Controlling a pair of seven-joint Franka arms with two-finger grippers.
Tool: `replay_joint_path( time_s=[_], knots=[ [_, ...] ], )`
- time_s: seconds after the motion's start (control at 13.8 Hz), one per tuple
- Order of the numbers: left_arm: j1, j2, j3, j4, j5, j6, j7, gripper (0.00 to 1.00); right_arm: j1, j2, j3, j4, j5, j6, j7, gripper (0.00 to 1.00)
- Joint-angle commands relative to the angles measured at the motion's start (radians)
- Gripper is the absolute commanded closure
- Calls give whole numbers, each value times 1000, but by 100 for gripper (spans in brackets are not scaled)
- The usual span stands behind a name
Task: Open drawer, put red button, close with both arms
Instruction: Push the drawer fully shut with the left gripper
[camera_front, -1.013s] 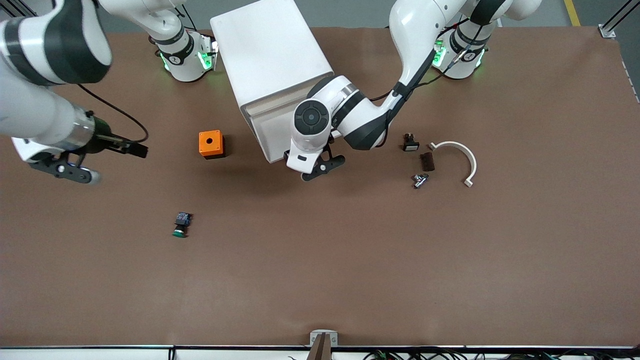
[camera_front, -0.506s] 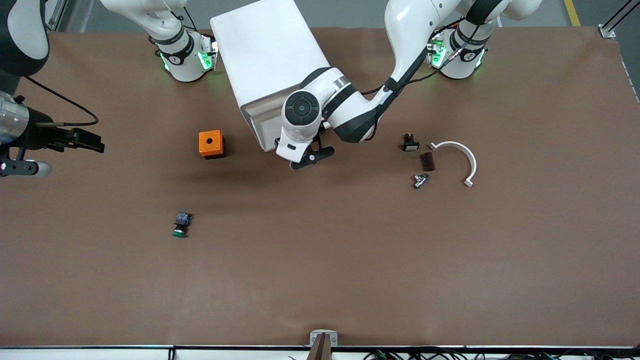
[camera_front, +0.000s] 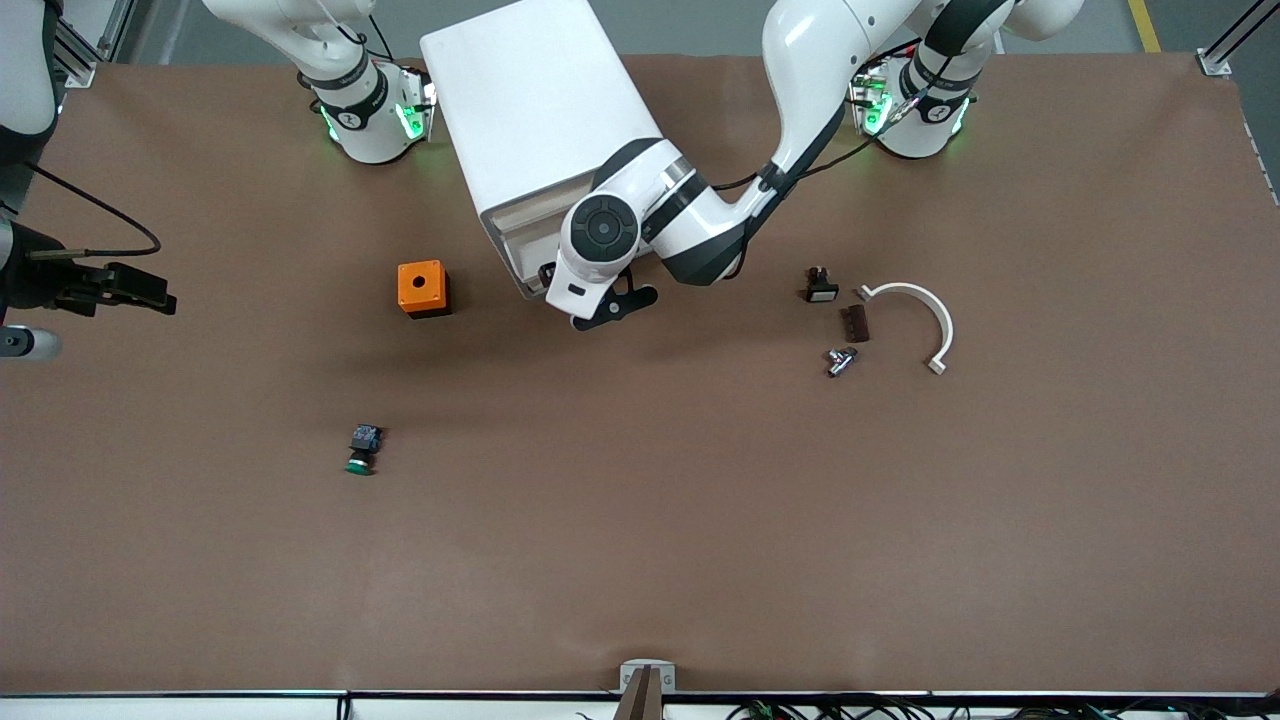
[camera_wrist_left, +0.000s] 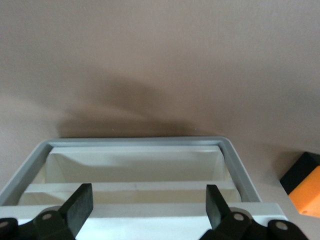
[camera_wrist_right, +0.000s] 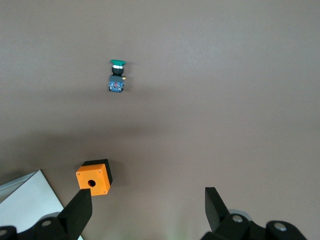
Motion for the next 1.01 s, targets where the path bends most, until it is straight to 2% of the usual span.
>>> replay_joint_path(
  time_s=[0.0, 0.36, 0.94],
  knots=[
    [2, 3, -9, -7, -55, 14, 25, 1, -44, 5, 21, 50, 4, -21, -10, 0],
    [2, 9, -23, -19, -151, 14, 26, 1, -67, -6, 18, 74, -9, -25, -4, 0],
    [2, 11, -26, -54, -244, 13, 25, 1, -91, 3, 21, 82, -3, -10, -12, 0]
  ],
)
